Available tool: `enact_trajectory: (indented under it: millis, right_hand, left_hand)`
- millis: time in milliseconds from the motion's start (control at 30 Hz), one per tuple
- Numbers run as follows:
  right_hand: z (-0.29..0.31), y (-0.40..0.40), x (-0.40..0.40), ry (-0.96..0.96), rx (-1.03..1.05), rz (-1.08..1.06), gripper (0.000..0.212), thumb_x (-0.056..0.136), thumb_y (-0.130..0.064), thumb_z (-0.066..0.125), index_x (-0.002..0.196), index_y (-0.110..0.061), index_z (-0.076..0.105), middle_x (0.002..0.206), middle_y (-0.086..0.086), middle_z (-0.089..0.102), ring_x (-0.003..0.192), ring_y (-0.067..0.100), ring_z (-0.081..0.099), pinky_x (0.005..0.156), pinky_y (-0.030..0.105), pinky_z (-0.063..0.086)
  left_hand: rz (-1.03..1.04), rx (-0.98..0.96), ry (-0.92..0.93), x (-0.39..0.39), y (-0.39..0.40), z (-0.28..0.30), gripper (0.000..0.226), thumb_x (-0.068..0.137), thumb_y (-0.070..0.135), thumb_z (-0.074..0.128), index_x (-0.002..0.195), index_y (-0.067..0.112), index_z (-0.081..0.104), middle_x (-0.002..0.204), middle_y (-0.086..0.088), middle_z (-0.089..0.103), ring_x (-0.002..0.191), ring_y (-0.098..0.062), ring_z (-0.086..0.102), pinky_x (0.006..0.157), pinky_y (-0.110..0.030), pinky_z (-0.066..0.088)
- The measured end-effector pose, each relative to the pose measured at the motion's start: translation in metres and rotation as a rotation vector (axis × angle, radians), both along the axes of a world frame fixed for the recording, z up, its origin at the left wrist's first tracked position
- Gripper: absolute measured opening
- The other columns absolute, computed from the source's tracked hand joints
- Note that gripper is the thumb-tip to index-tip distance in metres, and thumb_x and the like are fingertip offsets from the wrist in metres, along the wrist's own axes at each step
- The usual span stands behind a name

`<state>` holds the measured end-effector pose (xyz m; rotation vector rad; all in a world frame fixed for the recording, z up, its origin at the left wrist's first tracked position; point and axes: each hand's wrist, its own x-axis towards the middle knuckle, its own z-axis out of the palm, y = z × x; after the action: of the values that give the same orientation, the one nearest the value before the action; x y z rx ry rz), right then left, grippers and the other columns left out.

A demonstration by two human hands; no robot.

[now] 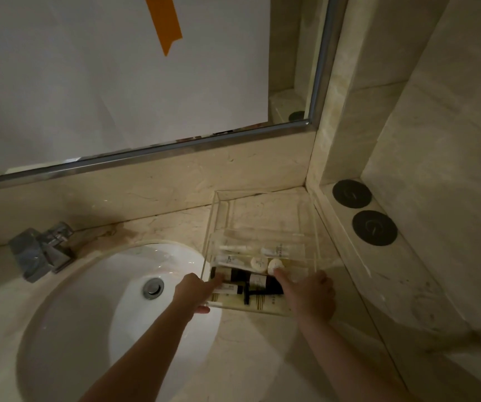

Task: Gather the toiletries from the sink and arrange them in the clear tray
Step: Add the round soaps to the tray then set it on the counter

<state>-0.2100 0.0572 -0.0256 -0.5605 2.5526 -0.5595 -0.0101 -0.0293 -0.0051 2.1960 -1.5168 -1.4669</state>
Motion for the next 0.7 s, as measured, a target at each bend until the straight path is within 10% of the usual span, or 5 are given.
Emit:
enact_trajectory:
  millis: [167,367,500,700]
  right_hand:
    - [0.001,-0.014,0.003,0.061,0.015,-0.013,0.104,0.061,-0.074,0.064,0.131,-0.001,0.038,0.133,0.02,0.047,0.121,0.037,0.046,0.099,0.046,0.038]
    - [-0.004,-0.023,-0.001,0.053,0.019,-0.062,0.098,0.064,-0.07,0.067,0.128,0.0,0.039,0.132,0.021,0.048,0.121,0.038,0.046,0.1,0.047,0.036]
    - [-0.006,-0.023,-0.004,0.025,-0.007,-0.083,0.092,0.068,-0.066,0.067,0.127,0.0,0.041,0.131,0.021,0.05,0.121,0.039,0.046,0.1,0.047,0.036]
    - [-0.009,-0.014,-0.009,-0.004,-0.051,-0.033,0.075,0.081,-0.058,0.056,0.13,-0.003,0.042,0.129,0.019,0.053,0.116,0.038,0.052,0.093,0.049,0.046]
  left_hand:
    - [0.038,-0.008,-0.036,-0.008,0.003,-0.001,0.08,0.075,0.055,0.07,0.126,0.001,0.039,0.117,-0.017,0.056,0.098,-0.03,0.063,0.081,-0.044,0.059]
    - [-0.57,-0.806,-0.344,-0.045,0.038,0.01,0.041,0.088,0.05,0.045,0.119,0.025,0.054,0.125,0.003,0.049,0.115,-0.017,0.044,0.101,-0.034,0.038]
    - [-0.999,-0.818,-0.267,-0.066,0.046,0.003,0.049,0.087,0.049,0.033,0.122,0.023,0.056,0.126,0.002,0.057,0.117,-0.021,0.052,0.1,-0.039,0.038]
    - [-1.083,-0.788,-0.344,-0.075,0.047,-0.005,0.064,0.091,0.051,0.024,0.142,0.017,0.038,0.148,-0.003,0.043,0.135,-0.023,0.042,0.109,-0.042,0.032]
